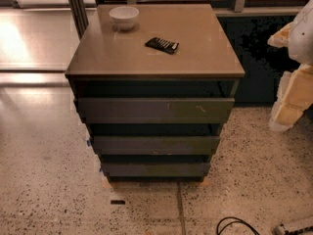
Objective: Open bottom drawer
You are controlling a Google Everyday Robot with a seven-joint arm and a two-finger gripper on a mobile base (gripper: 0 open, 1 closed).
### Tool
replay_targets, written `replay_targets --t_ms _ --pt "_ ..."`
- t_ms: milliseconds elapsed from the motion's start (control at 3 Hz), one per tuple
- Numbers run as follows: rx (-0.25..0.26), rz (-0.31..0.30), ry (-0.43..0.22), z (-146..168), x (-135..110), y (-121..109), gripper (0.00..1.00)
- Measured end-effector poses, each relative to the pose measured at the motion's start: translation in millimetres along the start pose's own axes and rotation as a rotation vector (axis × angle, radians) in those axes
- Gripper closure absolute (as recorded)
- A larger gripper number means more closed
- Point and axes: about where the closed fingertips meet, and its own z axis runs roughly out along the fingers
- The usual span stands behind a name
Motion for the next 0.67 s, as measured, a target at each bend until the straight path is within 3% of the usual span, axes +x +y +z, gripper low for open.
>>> replay_targets --t_ms 667 --pt "-0.004 0.006 -0.009 8.2 3.6 1.4 0.0"
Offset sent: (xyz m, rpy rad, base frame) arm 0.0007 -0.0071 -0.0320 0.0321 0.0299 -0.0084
